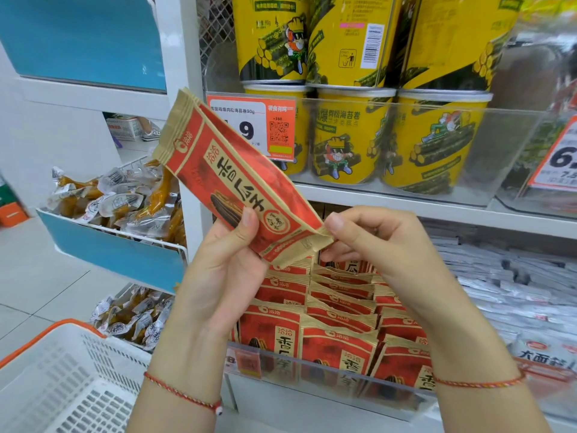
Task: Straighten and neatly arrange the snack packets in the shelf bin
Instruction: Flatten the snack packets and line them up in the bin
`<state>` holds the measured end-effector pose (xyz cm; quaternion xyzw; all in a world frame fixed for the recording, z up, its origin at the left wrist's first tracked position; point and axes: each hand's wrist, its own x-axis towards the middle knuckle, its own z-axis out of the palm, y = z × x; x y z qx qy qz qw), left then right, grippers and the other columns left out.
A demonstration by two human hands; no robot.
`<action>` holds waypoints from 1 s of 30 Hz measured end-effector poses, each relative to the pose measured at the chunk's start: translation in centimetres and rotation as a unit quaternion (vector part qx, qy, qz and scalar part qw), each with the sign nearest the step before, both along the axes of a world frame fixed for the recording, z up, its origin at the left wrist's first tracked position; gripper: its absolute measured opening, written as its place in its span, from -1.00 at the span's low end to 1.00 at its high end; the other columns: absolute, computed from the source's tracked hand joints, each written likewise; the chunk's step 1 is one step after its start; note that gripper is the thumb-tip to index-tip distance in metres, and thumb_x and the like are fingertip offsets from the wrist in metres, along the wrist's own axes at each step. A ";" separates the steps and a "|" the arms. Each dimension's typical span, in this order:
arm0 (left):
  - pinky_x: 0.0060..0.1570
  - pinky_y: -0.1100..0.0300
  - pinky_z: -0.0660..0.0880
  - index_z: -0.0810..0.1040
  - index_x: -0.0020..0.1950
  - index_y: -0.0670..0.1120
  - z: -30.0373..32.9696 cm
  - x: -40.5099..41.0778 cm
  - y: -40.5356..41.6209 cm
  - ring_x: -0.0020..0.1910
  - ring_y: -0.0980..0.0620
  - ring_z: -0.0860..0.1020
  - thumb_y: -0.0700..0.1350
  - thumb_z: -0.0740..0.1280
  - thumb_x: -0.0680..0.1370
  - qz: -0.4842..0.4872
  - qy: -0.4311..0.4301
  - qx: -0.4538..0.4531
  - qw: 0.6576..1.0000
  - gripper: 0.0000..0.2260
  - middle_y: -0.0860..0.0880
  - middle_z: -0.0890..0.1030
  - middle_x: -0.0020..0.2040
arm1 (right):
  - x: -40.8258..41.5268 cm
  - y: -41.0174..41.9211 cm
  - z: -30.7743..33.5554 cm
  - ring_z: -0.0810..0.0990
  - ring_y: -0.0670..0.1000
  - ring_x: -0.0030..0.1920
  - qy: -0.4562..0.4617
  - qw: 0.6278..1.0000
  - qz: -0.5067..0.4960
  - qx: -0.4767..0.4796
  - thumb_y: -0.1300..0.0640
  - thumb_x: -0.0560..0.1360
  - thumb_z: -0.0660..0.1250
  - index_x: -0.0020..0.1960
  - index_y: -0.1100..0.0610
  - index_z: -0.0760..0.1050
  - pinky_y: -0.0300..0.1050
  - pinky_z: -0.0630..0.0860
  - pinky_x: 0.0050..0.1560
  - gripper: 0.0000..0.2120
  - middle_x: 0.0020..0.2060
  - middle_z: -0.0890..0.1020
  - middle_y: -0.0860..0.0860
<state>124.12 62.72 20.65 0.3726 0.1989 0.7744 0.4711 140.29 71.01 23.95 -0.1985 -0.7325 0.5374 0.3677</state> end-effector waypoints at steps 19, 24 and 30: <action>-0.08 0.15 0.63 0.52 0.27 -0.02 0.5 1.4 -0.1 0.02 0.02 0.67 -0.05 0.36 0.51 0.193 0.146 -0.111 0.964 -0.67 -0.02 0.69 0.10 | -0.6 0.2 -0.8 0.64 -0.03 -0.33 0.033 0.999 -0.036 -0.008 0.03 0.39 0.37 -0.18 0.15 0.64 -0.17 0.60 -0.21 -0.81 -0.30 0.70 0.04; 0.15 -0.02 0.57 0.59 0.25 0.01 0.7 1.5 -0.4 0.16 -0.08 0.62 0.06 0.37 0.50 0.125 0.109 -0.088 0.982 -0.67 -0.08 0.65 0.18 | -0.6 0.6 -1.0 0.57 -0.07 -0.39 0.024 0.996 -0.014 -0.089 0.17 0.49 0.33 -0.20 0.23 0.60 -0.25 0.57 -0.25 -0.83 -0.42 0.60 0.01; 0.23 -0.09 0.47 0.23 0.51 -0.20 0.7 1.6 -0.6 0.31 -0.29 0.43 0.15 0.52 0.37 0.058 0.118 -0.024 0.991 -0.14 -0.23 0.48 0.31 | -1.0 0.0 -0.8 0.51 -0.13 -0.46 0.028 0.963 0.087 -0.255 0.05 0.42 0.33 -0.19 0.17 0.55 -0.23 0.58 -0.24 -0.82 -0.49 0.47 -0.07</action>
